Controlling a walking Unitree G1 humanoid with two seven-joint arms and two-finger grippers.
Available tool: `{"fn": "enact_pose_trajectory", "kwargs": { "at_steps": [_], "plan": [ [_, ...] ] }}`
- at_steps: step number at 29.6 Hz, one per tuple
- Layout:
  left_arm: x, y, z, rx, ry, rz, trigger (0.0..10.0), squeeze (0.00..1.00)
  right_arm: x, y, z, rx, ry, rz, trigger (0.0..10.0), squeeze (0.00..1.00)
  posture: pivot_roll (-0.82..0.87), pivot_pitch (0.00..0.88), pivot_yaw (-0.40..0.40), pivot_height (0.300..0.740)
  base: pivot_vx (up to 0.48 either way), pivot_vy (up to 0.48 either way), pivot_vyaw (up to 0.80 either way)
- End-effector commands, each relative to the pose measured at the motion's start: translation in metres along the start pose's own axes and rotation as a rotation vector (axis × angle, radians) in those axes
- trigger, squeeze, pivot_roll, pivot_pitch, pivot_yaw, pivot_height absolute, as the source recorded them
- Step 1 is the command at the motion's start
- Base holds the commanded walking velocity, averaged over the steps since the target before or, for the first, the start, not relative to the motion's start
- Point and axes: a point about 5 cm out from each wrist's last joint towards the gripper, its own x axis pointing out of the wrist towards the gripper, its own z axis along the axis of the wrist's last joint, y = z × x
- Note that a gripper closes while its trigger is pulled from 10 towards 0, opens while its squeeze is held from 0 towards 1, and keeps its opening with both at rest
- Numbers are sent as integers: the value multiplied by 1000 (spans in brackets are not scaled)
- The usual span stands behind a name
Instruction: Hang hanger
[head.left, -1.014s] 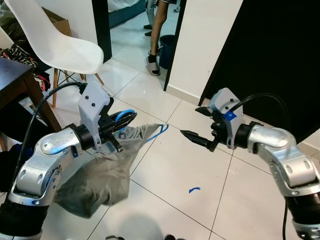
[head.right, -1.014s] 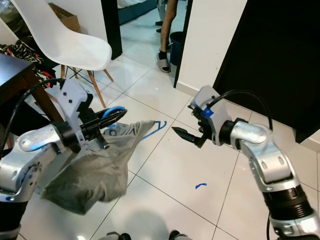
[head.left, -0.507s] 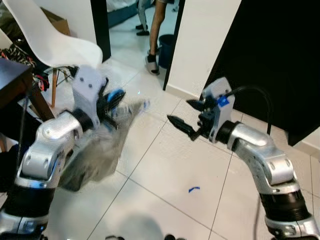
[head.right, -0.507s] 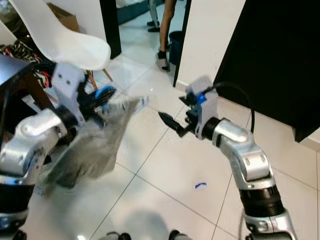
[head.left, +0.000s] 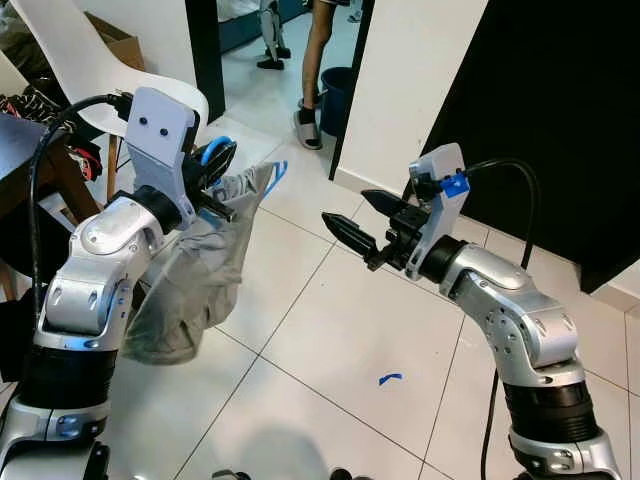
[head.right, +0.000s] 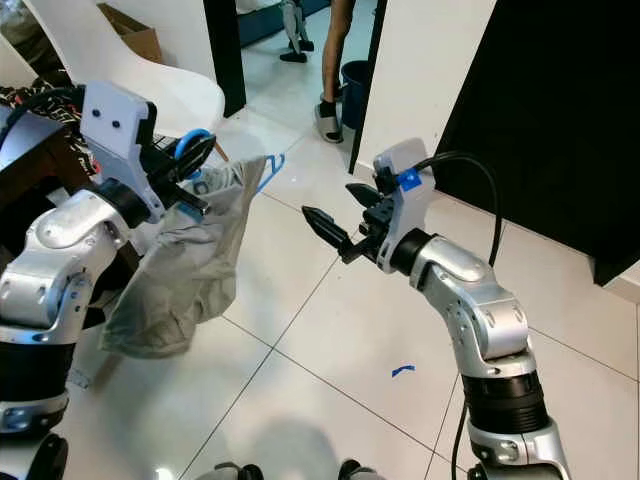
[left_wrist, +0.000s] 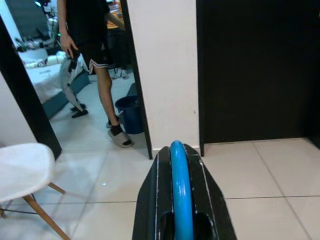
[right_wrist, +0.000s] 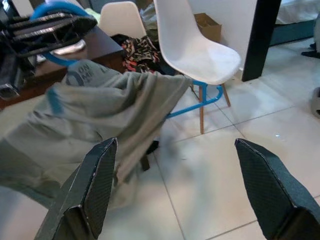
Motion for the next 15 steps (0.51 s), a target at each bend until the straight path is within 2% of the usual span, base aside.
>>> {"fn": "enact_pose_trajectory", "kwargs": {
  "at_steps": [1,3,6,9,15],
  "plan": [
    [-2,-9,6,-52,-40,-60,10000,0,-2,11,5,53,-30,57,10000,0,80,201,-77,740,0,0,0],
    [-2,-9,6,-52,-40,-60,10000,0,-2,11,5,53,-30,57,10000,0,80,201,-77,740,0,0,0],
    [-7,-26,5,-73,-39,-188,10000,0,1,33,-5,74,6,142,10000,0,86,195,-77,740,0,0,0],
    [-10,-30,4,-73,-31,-234,10000,0,4,41,-13,93,25,153,10000,0,91,189,-78,740,0,0,0],
    [-12,-32,2,-61,-24,-259,10000,0,8,44,-24,103,52,125,10000,0,99,179,-83,740,0,0,0]
  ]
}}
